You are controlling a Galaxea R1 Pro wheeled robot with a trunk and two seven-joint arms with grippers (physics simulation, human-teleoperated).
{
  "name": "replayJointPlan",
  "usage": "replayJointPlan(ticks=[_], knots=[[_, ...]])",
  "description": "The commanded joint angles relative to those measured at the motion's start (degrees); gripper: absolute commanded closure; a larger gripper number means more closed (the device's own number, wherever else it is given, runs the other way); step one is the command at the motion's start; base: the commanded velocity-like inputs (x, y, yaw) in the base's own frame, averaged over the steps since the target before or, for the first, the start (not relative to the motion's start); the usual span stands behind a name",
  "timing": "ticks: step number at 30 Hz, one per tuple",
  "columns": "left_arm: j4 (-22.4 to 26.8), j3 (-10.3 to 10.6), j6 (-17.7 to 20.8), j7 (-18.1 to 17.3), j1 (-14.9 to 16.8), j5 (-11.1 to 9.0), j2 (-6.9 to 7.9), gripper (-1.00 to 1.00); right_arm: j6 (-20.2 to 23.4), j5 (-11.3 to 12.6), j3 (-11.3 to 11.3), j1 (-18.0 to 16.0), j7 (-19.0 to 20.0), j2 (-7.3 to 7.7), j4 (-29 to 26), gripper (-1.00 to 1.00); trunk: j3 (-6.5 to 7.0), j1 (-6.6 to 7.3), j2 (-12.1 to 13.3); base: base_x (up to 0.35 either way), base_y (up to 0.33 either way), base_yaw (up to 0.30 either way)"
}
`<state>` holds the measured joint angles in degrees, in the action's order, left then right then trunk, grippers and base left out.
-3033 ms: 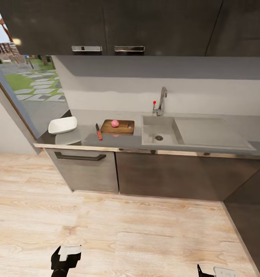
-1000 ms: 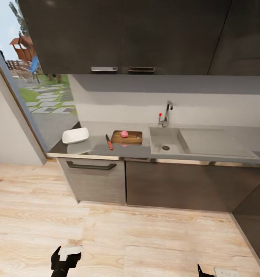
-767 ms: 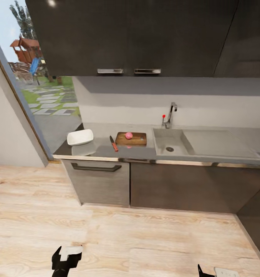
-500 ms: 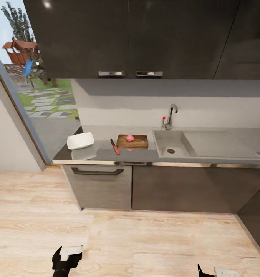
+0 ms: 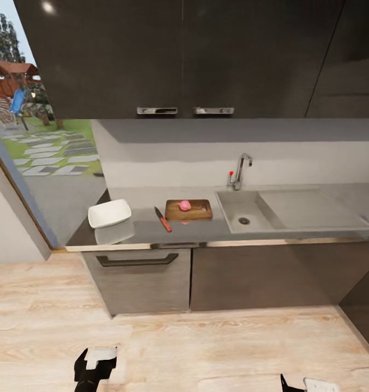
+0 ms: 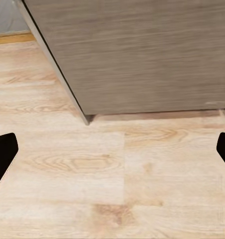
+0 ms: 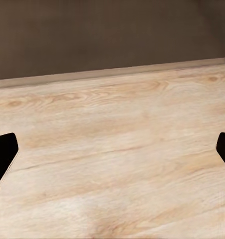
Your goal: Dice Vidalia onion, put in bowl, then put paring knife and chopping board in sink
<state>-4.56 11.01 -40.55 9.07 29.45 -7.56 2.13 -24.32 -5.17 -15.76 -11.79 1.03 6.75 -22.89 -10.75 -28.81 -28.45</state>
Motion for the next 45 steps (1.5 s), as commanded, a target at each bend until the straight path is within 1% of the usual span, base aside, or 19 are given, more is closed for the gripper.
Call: replayJointPlan(ticks=[1, 6, 17, 25, 45], knots=[[-0.2, 0.5, -0.3, 0.0, 0.1, -0.5, -0.02, -1.0, -0.2, -0.5, -0.4, -0.1, 0.1, -0.05, 0.0, -1.0, -0.02, -0.05, -0.1, 0.245, 0.24, -0.145], [-0.2, 0.5, -0.3, 0.0, 0.1, -0.5, -0.02, -1.0, -0.2, -0.5, -0.5, 0.0, 0.0, -0.07, 0.0, -1.0, 0.14, -0.05, -0.1, 0.124, 0.119, -0.058], [-0.2, 0.5, -0.3, 0.0, 0.1, -0.5, -0.03, -1.0, -0.2, -0.6, -0.5, -0.1, 0.0, -0.07, 0.0, -1.0, 0.15, -0.05, -0.1, 0.007, 0.007, -0.003], [-0.2, 0.5, -0.3, 0.0, 0.1, -0.5, -0.35, -1.0, -0.2, -0.6, -0.5, 0.0, 0.0, -0.07, 0.0, -1.0, 0.15, -0.05, -0.1, 0.0, 0.0, 0.0], [-0.2, 0.5, -0.3, 0.0, 0.1, -0.5, -0.37, -1.0, -0.2, -0.6, -0.4, -0.1, 0.0, -0.15, 0.0, -1.0, -3.44, -4.44, -8.1, 0.0, 0.0, 0.0]])
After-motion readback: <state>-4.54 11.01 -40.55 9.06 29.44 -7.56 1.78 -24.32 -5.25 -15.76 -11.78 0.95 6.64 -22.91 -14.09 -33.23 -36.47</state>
